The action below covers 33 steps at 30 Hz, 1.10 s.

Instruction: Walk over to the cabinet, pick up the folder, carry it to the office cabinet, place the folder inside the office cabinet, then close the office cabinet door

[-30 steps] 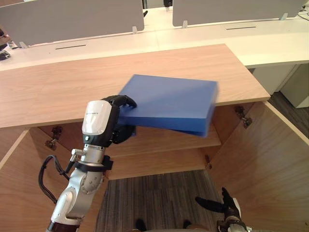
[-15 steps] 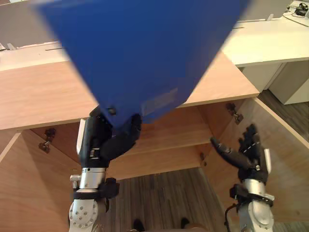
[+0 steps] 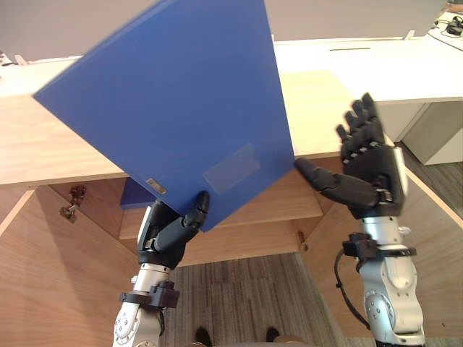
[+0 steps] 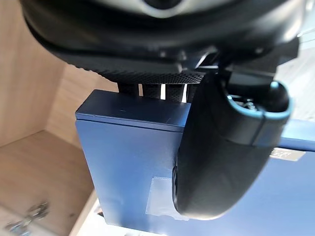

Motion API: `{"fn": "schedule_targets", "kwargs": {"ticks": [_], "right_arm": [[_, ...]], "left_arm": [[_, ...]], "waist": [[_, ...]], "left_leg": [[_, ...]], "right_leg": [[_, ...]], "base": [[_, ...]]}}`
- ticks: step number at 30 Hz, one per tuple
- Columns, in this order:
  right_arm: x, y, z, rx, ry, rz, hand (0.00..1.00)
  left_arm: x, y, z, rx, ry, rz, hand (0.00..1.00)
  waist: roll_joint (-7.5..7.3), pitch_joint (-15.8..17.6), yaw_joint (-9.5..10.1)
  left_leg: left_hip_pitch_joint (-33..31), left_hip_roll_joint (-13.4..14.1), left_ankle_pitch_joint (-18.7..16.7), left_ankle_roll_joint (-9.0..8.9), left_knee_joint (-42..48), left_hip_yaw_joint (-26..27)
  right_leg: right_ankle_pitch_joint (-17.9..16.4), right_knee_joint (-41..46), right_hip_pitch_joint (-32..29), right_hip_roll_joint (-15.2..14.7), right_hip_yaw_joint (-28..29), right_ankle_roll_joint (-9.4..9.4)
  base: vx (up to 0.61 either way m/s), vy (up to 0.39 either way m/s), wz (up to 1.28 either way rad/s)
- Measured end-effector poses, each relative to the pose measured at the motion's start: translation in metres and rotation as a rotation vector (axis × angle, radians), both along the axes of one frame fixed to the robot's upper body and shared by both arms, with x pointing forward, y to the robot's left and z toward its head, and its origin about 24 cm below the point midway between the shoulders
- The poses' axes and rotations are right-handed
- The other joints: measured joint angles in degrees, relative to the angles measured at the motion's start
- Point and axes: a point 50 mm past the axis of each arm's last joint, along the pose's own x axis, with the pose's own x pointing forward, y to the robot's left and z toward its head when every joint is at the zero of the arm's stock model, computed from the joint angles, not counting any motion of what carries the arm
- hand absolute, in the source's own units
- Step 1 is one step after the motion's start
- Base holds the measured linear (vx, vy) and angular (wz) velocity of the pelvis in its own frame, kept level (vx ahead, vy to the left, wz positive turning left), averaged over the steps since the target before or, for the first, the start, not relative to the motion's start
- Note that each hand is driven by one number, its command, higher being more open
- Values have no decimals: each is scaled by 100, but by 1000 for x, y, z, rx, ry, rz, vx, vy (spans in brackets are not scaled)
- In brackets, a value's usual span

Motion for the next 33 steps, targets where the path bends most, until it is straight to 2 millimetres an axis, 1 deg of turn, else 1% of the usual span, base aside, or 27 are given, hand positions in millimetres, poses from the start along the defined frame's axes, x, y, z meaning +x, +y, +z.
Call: {"fn": "schedule_targets", "kwargs": {"ticks": [5, 6, 12, 15, 17, 19, 20, 24, 26, 28, 29, 31, 33], "right_arm": [[8, 6, -13, -106, 73, 106, 100], [9, 5, -14, -124, 87, 115, 0], [18, 5, -22, -262, 161, 192, 0], [21, 5, -25, -286, 186, 215, 0], [21, 7, -25, -287, 190, 237, 0], [21, 9, -25, -282, 188, 240, 0], [21, 10, -25, -275, 185, 241, 0], [18, 28, -23, -208, 131, 242, 0], [19, 31, -22, -150, 114, 211, 0], [19, 33, -16, -36, 80, 145, 0], [19, 32, -15, -26, 76, 136, 0], [19, 29, -11, 18, 55, 95, 0], [16, 24, -7, 45, 33, 52, 0]], "left_arm": [[5, 1, 1, 56, -17, -79, 0], [6, 1, 2, 63, -25, -82, 0], [10, 12, 4, 127, -30, -93, 0], [12, 16, 0, 144, -11, -83, 0], [12, 22, 1, 159, -13, -61, 0], [13, 24, 2, 168, -14, -58, 0], [13, 23, 2, 170, -14, -59, 100], [15, 18, 2, 142, -32, 5, 100], [16, 17, 4, 130, -51, 46, 100], [16, 18, 3, 147, -47, 108, 100], [15, 19, 3, 148, -46, 119, 100], [14, 29, 0, 162, -26, 209, 100], [8, 53, -14, 172, 51, 385, 100]], "waist": [[3, -1, 102], [5, -2, 124], [32, -15, 138], [78, -43, 150], [99, -57, 156], [131, -76, 162], [139, -82, 167], [142, -84, 166], [142, -84, 204], [141, -84, 281], [141, -84, 288], [141, -84, 297], [141, -84, 293]], "left_leg": [[-17, -25, 22, 20, -2, -88], [-17, -30, 24, 22, -2, -94], [-36, -60, 55, 40, -31, -171], [-72, -62, 81, 40, -31, -236], [-77, -55, 87, 36, -30, -247], [-87, -58, 90, 37, -31, -257], [-90, -61, 91, 38, -32, -261], [-134, -58, 112, 39, -32, -295], [-151, -60, 116, 40, -32, -311], [-174, -60, 120, 39, -32, -334], [-177, -60, 120, 39, -32, -339], [-194, -63, 122, 39, -32, -367], [-210, -60, 123, 39, -33, -389]], "right_leg": [[-2, 4, 27, -28, -94, 3], [-3, 8, 27, -34, -100, 4], [-5, 16, 37, -62, -171, 9], [-4, 8, 38, -63, -242, 8], [-4, 6, 39, -55, -253, 7], [-4, 4, 39, -59, -265, 6], [-4, 3, 38, -61, -269, 6], [-6, 2, 16, -59, -302, 4], [-6, 2, 10, -61, -320, 3], [-6, -2, 3, -61, -344, 3], [-6, -3, 2, -61, -350, 3], [-6, -10, 3, -64, -380, 3], [-7, -28, 8, -61, -403, 2]], "base": [[-15, 5, 10], [-27, 10, 6], [-19, 4, 4], [-12, -4, 11], [-9, -6, 4], [-4, -2, 2], [0, 0, 0], [-8, -1, 3], [-10, 1, 5], [-6, 2, 5], [-1, -1, 8], [3, 0, 6], [7, -3, 5]]}}
